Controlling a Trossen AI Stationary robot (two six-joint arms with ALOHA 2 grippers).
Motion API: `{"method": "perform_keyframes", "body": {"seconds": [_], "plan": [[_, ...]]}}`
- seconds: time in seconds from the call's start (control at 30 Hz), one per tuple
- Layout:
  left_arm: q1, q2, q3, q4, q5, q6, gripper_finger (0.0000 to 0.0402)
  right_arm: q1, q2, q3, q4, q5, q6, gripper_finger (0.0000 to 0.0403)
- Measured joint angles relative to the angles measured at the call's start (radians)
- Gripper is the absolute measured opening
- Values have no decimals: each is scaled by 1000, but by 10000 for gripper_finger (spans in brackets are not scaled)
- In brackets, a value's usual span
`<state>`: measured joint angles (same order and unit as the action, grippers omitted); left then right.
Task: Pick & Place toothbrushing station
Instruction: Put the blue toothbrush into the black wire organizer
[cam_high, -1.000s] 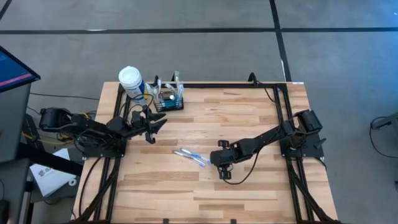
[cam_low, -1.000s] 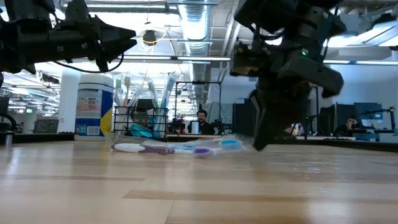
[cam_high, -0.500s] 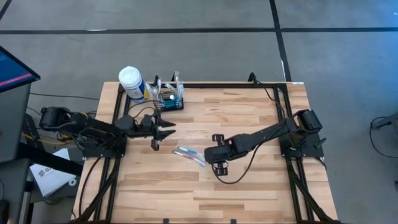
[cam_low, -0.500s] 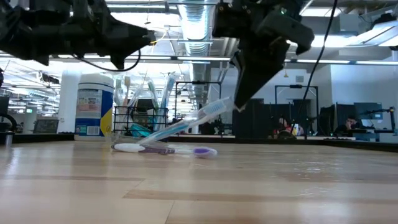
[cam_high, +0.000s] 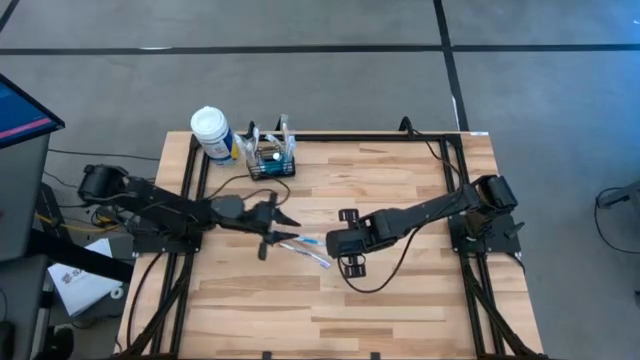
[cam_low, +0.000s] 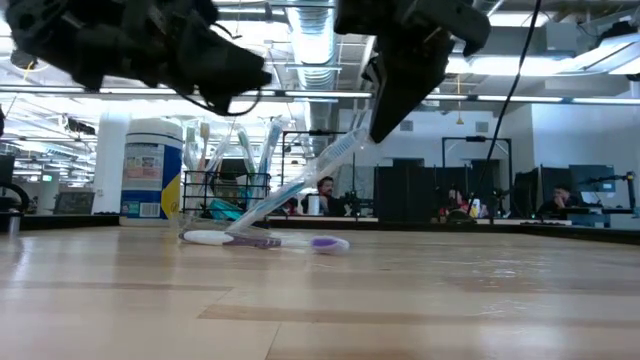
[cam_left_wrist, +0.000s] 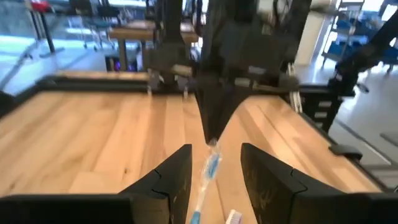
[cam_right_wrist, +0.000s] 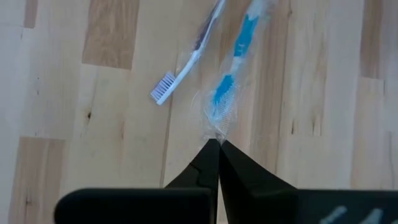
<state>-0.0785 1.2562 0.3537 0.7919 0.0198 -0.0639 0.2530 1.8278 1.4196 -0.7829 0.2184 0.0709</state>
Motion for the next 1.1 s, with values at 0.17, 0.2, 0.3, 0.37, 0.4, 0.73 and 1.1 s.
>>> {"method": "perform_keyframes", "body": {"seconds": [0.17, 0.2, 0.3, 0.37, 0.4, 0.73, 1.1], "plan": [[0, 154, 112, -65, 3, 0, 131, -6, 0, 24, -26, 0, -4, 0], [0, 182, 134, -87, 9, 0, 131, -7, 0, 26, -31, 0, -4, 0], [0, 256, 212, -162, 43, 0, 131, -6, 0, 27, -43, -4, -18, 0], [0, 293, 254, -223, 52, 0, 131, -6, 0, 27, -56, -4, -18, 0], [0, 312, 275, -242, 52, 0, 131, -6, 0, 27, -61, -4, -14, 0], [0, 394, 347, -294, 30, 6, 131, -6, 0, 27, -70, -8, -11, 0], [0, 510, 405, -296, 3, 57, 131, -6, 0, 27, -59, -8, -10, 0]]}}
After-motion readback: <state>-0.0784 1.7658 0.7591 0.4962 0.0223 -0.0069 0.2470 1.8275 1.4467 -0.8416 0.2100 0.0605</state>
